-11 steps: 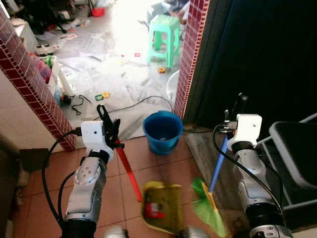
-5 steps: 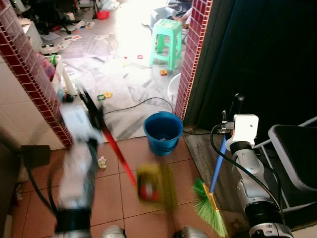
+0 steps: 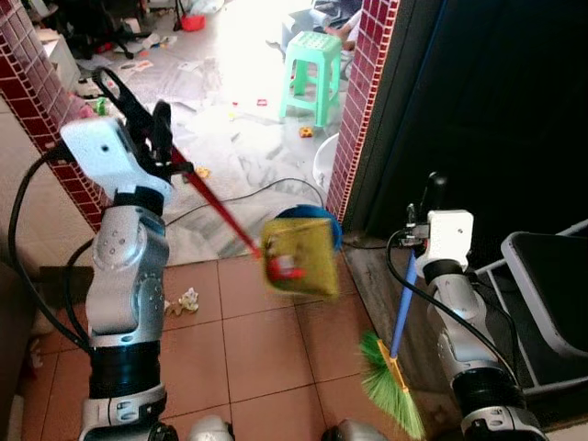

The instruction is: Sweep floor

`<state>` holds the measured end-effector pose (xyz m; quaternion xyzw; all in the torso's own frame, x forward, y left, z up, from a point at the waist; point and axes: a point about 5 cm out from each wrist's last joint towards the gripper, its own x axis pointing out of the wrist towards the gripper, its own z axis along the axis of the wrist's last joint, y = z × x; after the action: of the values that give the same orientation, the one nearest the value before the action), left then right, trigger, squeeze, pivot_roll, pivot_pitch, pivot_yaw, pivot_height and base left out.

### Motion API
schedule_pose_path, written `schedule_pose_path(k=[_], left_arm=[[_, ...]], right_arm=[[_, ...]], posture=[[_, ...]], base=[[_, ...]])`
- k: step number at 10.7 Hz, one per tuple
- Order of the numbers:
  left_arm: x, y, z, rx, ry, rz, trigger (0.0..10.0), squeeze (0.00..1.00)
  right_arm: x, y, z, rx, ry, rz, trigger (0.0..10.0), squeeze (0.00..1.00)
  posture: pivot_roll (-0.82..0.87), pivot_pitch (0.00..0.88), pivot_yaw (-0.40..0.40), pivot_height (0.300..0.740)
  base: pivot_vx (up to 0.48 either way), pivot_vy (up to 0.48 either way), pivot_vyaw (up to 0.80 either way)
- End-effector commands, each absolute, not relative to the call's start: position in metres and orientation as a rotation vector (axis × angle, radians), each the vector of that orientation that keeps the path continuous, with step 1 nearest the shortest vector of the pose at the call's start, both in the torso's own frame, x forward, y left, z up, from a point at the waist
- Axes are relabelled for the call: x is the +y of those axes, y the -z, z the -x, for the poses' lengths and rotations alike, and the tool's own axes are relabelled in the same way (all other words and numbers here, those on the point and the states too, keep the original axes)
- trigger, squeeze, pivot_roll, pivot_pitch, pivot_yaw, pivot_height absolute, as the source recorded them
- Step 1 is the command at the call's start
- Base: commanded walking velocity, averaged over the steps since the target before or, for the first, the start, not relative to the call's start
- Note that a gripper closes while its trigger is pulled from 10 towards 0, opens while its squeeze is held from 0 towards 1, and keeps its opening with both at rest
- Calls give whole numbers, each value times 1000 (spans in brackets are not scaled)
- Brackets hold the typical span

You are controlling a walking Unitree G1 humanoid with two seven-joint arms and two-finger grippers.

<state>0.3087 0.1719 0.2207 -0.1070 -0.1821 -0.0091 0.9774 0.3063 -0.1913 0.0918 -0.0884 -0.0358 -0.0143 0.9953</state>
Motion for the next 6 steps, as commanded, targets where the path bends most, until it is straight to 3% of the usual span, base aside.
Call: schedule_pose_path(k=[1,4,6], left_arm=[[171,-244,-306,-457,39,214,10000,0],[195,-264,-313,-534,-82,170,10000,0],[197,-275,-319,-571,-85,167,10000,0]], right_arm=[[-191,-101,-311,-112,12,204,10000,0],[-189,-100,-312,-116,7,202,10000,0],[-186,-99,-312,-117,-6,203,10000,0]], posture=[[-51,0,-33,740],[-51,0,-30,740],[-55,0,-28,740]], base=[[0,0,0],[0,0,0],[371,0,0]])
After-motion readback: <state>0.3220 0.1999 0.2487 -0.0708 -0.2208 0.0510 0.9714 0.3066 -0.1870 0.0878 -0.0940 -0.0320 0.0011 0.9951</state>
